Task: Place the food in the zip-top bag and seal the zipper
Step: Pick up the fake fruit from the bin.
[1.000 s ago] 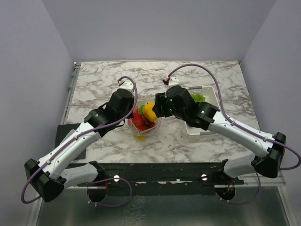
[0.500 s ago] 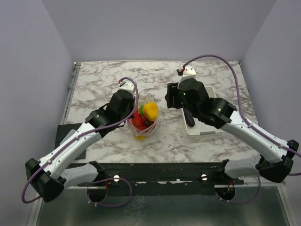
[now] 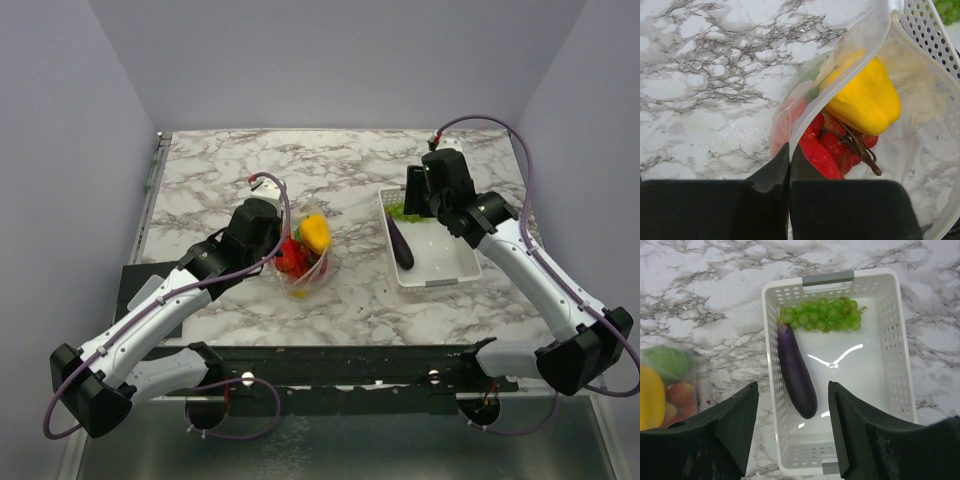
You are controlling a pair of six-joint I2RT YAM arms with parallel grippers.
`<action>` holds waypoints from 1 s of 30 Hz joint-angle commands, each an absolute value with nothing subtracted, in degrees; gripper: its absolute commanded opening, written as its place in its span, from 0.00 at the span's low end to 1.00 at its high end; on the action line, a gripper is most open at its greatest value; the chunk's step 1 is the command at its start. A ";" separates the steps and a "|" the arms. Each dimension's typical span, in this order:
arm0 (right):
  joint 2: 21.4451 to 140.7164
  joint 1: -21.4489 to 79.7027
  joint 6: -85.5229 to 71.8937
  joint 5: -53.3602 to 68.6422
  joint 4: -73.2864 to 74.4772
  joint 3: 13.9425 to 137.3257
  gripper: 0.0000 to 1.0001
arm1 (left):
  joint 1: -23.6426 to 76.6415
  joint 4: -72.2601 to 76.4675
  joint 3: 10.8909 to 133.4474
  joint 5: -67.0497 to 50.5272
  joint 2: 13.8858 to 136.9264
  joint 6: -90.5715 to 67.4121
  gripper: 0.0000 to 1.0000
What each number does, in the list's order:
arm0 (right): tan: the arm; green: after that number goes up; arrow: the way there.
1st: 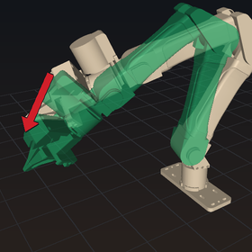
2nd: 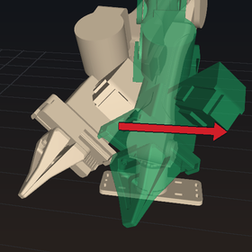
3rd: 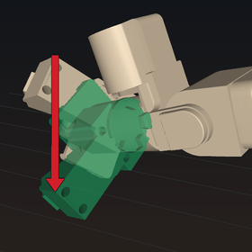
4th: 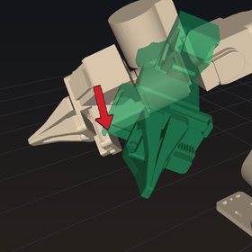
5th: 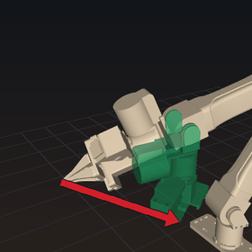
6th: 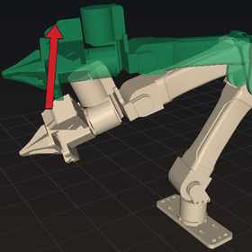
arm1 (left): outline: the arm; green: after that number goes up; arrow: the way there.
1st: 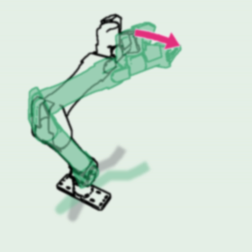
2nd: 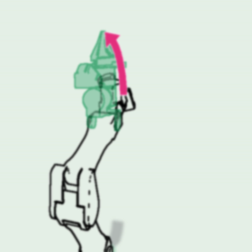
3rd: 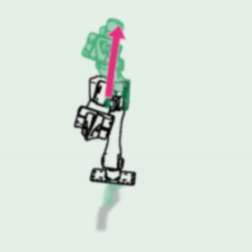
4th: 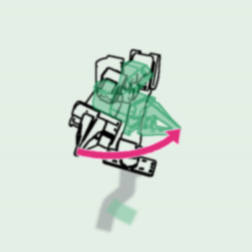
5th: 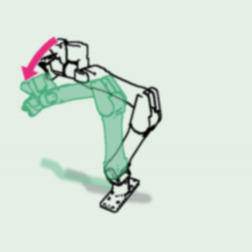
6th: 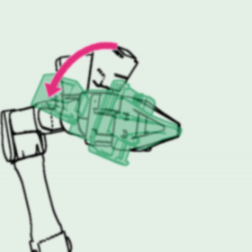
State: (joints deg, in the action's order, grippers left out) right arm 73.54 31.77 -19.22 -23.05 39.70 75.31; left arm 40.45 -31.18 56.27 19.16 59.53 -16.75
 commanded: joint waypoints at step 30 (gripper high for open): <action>99.37 15.56 -43.23 -15.24 14.79 66.40 0.73 | 39.64 -28.92 53.17 19.27 53.96 -15.24 0.00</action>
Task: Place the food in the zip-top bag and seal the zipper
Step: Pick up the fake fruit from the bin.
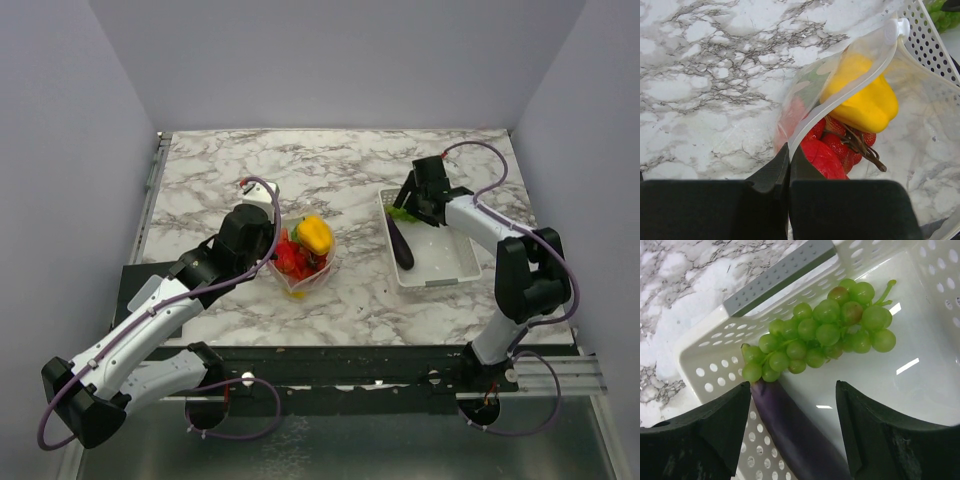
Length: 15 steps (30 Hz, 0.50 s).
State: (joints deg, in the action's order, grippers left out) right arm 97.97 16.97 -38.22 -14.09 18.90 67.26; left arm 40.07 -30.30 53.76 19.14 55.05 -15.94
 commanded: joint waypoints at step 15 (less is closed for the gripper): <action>107.64 12.92 -50.48 -16.23 12.69 69.46 0.70 | 39.49 -28.74 53.00 19.25 54.67 -15.14 0.00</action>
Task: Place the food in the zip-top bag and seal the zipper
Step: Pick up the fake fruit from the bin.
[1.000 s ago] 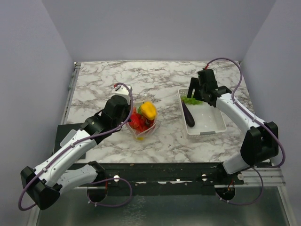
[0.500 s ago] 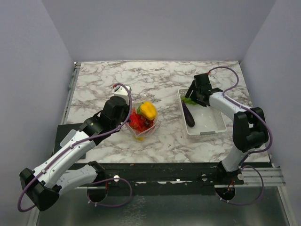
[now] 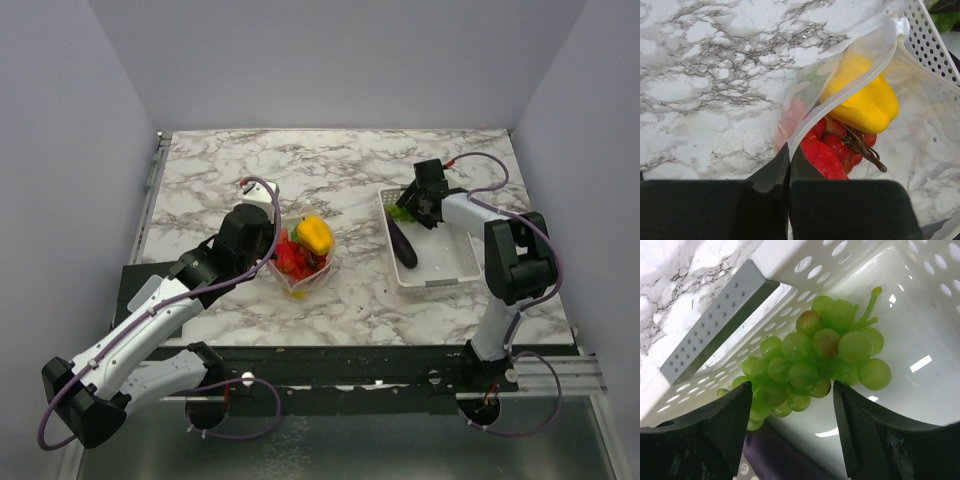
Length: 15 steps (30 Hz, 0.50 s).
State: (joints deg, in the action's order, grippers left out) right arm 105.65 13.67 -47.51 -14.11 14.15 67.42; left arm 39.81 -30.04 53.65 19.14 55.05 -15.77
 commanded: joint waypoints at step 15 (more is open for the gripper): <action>111.57 11.01 -53.08 -18.41 9.47 68.16 0.33 | 38.92 -28.65 52.94 18.98 55.45 -15.03 0.00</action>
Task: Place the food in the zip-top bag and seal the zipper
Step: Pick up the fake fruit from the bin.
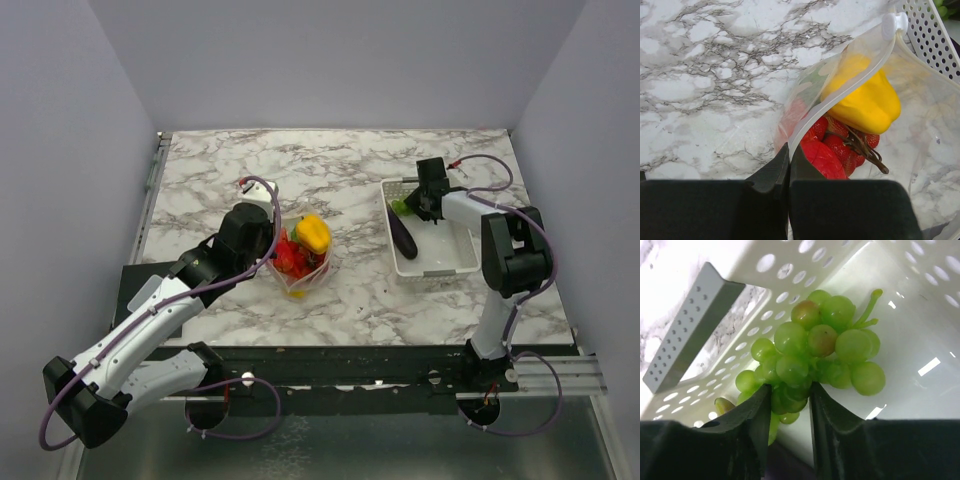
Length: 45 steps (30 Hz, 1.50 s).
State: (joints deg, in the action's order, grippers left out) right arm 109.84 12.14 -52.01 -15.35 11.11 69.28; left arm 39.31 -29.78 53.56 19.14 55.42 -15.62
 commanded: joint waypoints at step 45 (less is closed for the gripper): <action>65.76 13.46 -25.37 6.49 9.32 55.07 0.01 | 37.97 -28.56 52.82 19.20 54.59 -15.21 0.00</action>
